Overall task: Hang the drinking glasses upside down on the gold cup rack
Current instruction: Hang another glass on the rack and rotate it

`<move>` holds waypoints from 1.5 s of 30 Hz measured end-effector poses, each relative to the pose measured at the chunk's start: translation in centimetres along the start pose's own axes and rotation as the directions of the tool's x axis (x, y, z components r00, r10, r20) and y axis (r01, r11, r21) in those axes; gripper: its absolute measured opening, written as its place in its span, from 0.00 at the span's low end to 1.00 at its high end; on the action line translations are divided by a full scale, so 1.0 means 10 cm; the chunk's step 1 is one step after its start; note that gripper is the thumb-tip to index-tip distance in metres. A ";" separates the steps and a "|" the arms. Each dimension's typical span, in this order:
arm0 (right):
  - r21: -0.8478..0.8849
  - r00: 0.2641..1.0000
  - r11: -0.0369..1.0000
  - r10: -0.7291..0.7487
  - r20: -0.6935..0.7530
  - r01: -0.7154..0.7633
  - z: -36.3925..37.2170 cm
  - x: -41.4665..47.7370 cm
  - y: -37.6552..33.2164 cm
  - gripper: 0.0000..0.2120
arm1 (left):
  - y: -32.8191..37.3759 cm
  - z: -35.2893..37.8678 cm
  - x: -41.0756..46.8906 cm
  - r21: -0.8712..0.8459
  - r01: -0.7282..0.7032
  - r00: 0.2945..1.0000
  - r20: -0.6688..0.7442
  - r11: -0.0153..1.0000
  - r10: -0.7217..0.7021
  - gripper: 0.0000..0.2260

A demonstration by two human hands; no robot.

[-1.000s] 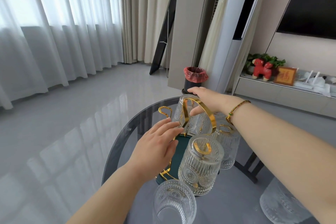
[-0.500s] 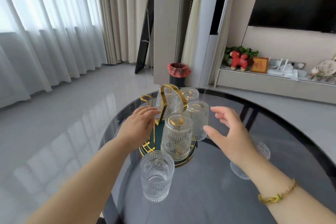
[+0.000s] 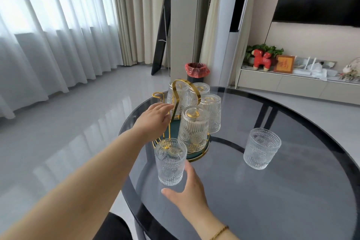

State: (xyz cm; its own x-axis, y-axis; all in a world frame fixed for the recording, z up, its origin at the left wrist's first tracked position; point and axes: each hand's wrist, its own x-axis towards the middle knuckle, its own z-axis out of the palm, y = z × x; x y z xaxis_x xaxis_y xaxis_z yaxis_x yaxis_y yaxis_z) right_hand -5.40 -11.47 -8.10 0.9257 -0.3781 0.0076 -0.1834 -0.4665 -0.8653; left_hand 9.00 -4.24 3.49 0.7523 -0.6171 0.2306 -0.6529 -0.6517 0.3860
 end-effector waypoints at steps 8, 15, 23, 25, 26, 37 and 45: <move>-0.114 0.988 0.993 0.001 -0.152 -0.018 0.17 0.21 -0.05 0.41 | 0.04 -0.01 -0.09 -0.004 0.018 0.999 0.035 1.000 -0.017 0.19; 0.035 0.996 0.999 0.021 -0.089 -0.018 0.08 0.14 0.00 0.32 | 0.06 -0.02 -0.07 -0.013 0.020 0.998 0.055 1.000 -0.019 0.19; 0.166 0.999 0.986 0.005 0.043 -0.012 -0.53 -0.30 -0.09 0.28 | 0.14 0.04 -0.16 -0.035 -0.010 1.000 0.028 0.999 0.011 0.19; 0.199 1.000 0.980 -0.023 0.009 0.021 -0.79 -0.34 -0.18 0.28 | 0.17 0.06 -0.21 -0.058 -0.040 0.999 0.022 0.998 0.041 0.19; 0.212 0.999 0.976 -0.052 -0.002 0.052 -0.93 -0.35 -0.25 0.28 | 0.16 0.07 -0.24 -0.089 -0.049 0.999 0.015 0.995 0.050 0.20; -0.153 0.980 0.969 -0.199 -0.009 0.196 -1.72 -0.08 -1.36 0.28 | -0.60 0.61 -0.82 -0.118 0.084 0.995 0.069 0.989 -0.076 0.29; -0.420 0.965 0.874 -0.262 0.018 0.245 -1.55 0.59 -2.13 0.34 | -0.68 0.89 -0.73 -0.156 0.105 0.991 0.094 0.982 -0.091 0.27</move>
State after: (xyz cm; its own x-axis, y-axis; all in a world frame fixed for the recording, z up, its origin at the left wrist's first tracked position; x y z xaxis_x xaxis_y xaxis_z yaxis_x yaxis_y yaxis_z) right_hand -1.16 -16.15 18.15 0.9472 -0.2283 0.2252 -0.0723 -0.8362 -0.5436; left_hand 7.15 0.73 -8.75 0.7972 -0.5937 0.1091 -0.5481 -0.6361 0.5431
